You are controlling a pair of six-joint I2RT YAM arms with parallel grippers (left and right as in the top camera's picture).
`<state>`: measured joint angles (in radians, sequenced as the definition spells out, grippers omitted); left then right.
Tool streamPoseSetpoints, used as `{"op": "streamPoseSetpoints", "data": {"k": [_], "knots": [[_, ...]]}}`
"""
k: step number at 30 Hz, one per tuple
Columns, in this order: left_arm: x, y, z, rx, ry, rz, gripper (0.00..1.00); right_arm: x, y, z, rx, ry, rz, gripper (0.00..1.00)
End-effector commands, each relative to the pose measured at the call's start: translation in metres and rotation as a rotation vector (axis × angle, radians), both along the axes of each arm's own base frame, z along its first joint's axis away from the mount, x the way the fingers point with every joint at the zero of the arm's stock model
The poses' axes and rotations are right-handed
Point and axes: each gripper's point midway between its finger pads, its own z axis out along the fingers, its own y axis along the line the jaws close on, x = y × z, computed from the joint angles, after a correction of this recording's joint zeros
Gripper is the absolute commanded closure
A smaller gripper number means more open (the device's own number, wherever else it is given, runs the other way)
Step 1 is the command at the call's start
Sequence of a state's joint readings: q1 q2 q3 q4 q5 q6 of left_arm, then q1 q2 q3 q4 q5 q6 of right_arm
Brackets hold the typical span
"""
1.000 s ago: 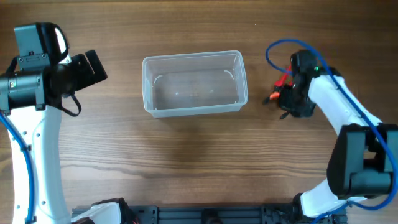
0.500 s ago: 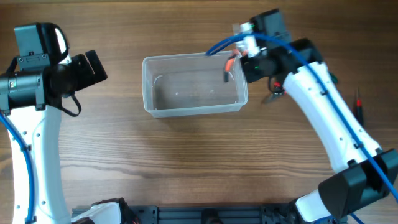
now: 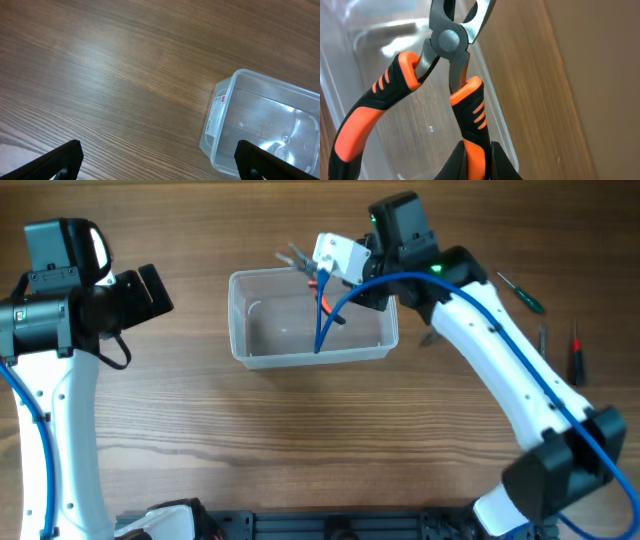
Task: Pack container
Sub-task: 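Carry the pliers over the container and release them inside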
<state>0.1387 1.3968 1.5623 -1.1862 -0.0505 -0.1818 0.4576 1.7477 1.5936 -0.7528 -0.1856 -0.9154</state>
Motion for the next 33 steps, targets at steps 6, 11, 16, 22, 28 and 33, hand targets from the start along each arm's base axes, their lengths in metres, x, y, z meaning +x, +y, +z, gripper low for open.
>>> {"op": "streamPoseSetpoints", "data": {"k": [6,11,16,22,28,33], "knots": [[0.001,-0.001,-0.002,-0.021,0.004,0.009,0.00,-0.002,0.032,-0.068,-0.034,0.092,0.263,0.96],[0.000,-0.001,-0.003,-0.022,0.010,0.009,0.00,-0.003,0.033,-0.113,-0.064,0.189,0.263,0.96],[-0.001,-0.001,-0.004,-0.023,0.015,0.009,0.00,-0.006,0.031,-0.151,-0.090,0.267,0.259,0.96],[-0.002,-0.001,-0.004,-0.023,0.016,0.009,0.00,-0.008,0.030,-0.168,-0.091,0.320,0.225,0.81],[-0.002,-0.001,-0.004,-0.022,0.016,0.009,0.00,0.000,0.034,-0.139,0.016,0.372,0.003,0.37],[-0.002,-0.001,-0.004,-0.022,0.016,0.009,0.00,0.003,0.035,-0.040,0.177,0.296,-0.143,0.28]]}}
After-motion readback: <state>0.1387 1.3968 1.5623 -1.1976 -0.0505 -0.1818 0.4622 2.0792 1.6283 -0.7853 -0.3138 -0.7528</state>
